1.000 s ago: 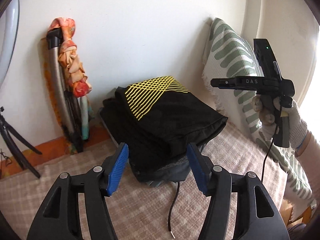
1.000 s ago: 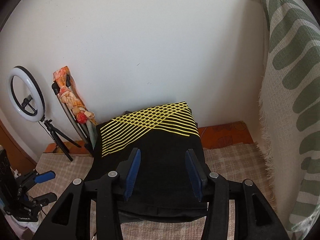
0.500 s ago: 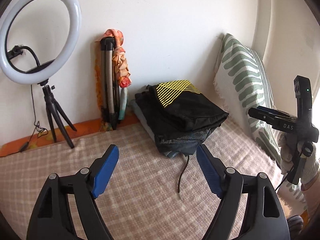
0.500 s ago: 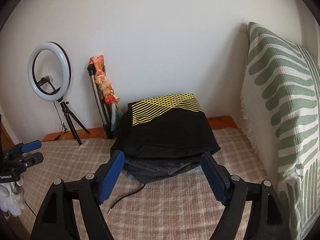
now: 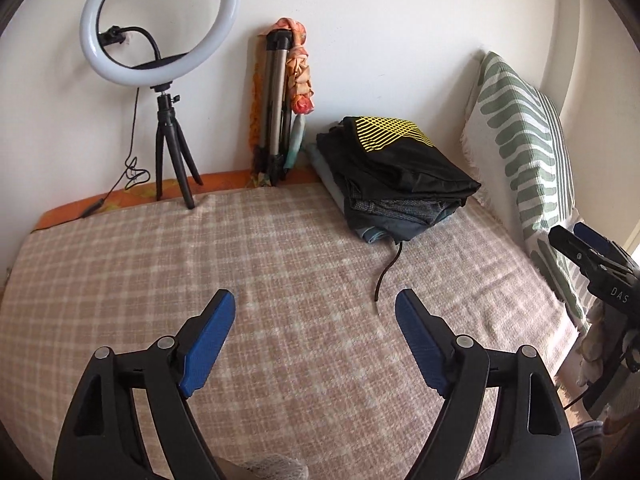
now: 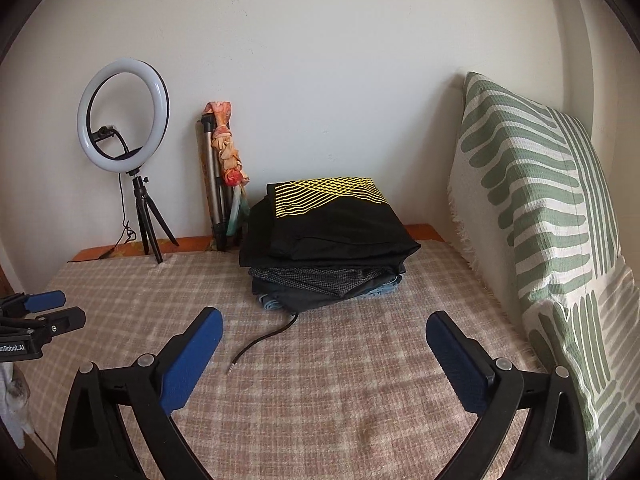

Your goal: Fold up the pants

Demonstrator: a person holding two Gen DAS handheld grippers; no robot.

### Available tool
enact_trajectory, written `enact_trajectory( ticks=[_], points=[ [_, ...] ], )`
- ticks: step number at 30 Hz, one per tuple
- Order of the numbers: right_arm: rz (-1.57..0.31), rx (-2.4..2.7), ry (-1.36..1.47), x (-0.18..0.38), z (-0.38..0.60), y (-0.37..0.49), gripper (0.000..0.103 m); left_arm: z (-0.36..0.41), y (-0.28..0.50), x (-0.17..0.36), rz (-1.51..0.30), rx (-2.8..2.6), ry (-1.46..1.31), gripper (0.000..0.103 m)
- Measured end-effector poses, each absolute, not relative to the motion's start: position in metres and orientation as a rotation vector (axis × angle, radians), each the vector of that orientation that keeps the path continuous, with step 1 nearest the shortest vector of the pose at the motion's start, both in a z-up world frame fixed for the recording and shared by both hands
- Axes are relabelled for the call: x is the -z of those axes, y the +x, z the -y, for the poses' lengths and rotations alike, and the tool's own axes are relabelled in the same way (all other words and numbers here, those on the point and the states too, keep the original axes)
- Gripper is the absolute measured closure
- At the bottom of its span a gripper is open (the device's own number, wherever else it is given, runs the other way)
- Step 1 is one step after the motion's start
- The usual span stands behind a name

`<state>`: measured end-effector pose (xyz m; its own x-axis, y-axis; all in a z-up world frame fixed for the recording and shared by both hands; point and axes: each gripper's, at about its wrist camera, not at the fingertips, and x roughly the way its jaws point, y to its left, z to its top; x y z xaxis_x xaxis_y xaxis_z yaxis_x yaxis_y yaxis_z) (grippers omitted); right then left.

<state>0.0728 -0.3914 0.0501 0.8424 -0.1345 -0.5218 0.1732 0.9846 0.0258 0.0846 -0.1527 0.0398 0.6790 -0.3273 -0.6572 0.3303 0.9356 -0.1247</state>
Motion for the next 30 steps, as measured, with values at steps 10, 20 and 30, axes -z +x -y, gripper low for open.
enact_trajectory(
  ticks=[10, 20, 30],
  points=[
    [-0.541, 0.17, 0.089, -0.029, 0.384, 0.07, 0.0, 0.141, 0.079, -0.026, -0.706, 0.332, 0.012, 0.016],
    [-0.552, 0.201, 0.078, -0.019, 0.384, 0.07, 0.0, 0.135, 0.076, -0.016, -0.709, 0.295, 0.037, 0.015],
    [-0.545, 0.222, 0.071, -0.019, 0.387, 0.072, 0.0, 0.143, 0.069, -0.016, -0.687, 0.29, 0.085, 0.015]
  ],
)
